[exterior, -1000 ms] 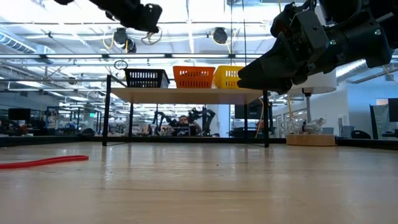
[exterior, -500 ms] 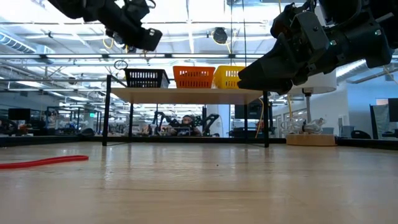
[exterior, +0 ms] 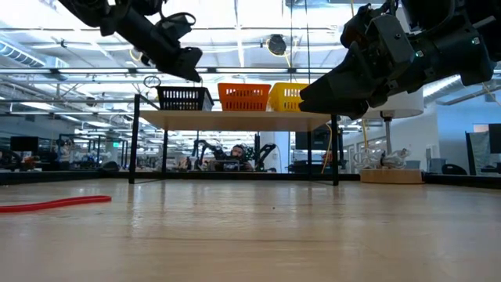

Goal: Pick & Place Office Desk Supplies
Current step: Put the yellow rubberband into the black bin on the shelf

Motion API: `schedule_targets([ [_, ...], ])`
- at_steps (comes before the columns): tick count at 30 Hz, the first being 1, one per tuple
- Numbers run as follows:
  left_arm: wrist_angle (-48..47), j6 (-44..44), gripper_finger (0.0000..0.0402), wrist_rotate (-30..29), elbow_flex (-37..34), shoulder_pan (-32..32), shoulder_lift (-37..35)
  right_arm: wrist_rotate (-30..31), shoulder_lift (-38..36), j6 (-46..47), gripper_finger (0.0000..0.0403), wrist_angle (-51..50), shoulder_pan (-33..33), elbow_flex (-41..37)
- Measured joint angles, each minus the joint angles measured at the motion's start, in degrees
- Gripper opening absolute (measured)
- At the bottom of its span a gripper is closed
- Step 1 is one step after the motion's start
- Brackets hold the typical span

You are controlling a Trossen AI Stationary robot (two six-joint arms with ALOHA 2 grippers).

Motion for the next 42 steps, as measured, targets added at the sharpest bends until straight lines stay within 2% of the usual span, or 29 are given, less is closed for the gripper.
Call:
schedule_targets([
  [8, -1.8, -0.7, 0.0147, -0.2, 0.0, 0.3, -0.1, 0.0, 0.0, 0.0, 0.0199, 0.0, 0.0, 0.0],
  [12, -3.8, -1.2, 0.0147, 6.5, 0.0, 0.3, -1.7, 0.0, 0.0, 0.0, 0.0199, -0.3, 0.0, 0.0],
  [16, -4.9, -1.6, 0.0147, 2.6, 0.0, 0.3, -3.4, 0.0, 0.0, 0.0, 0.0199, -0.4, 0.0, 0.0],
  [19, -9.1, -1.4, 0.0147, 8.9, -0.1, 0.9, -5.9, 0.0, 0.0, 0.0, 0.0199, -0.4, 0.0, 0.0],
  [22, -9.8, -4.2, 0.0147, 6.9, 0.1, 0.9, -7.4, 0.0, 0.0, 0.0, 0.0199, -0.4, 0.0, 0.0],
  [25, -14.5, -3.2, 0.0147, 15.1, -0.2, 1.9, -9.4, 0.0, 0.0, 0.1, 0.0199, -0.4, 0.0, 0.0],
  [28, -13.9, -6.6, 0.0147, 13.1, 0.1, 1.9, -10.1, 0.0, 0.0, 0.1, 0.0199, -0.4, 0.0, 0.0],
  [29, -15.0, -7.6, 0.0147, 14.0, 0.1, 2.0, -10.1, 0.0, 0.0, 0.2, 0.0199, -0.4, 0.0, 0.0],
  [34, -23.4, -11.7, 0.0147, 35.0, 0.0, 0.6, -10.9, 0.0, 0.0, 0.2, 0.0199, -0.4, 0.0, 0.0],
  [38, -27.8, -13.8, 0.0147, 47.9, -1.8, -4.2, -9.2, 0.0, 0.0, 0.2, 0.0199, -0.6, 0.0, 0.0],
  [40, -26.9, -13.6, 0.0147, 51.5, -4.3, -7.3, -8.7, 0.0, 0.0, 0.2, 0.0199, -0.8, 0.0, 0.0],
  [42, -24.6, -14.0, 0.0147, 52.0, -7.2, -10.9, -8.0, 0.0, 0.0, 0.2, 0.0199, -0.8, 0.0, 0.0],
])
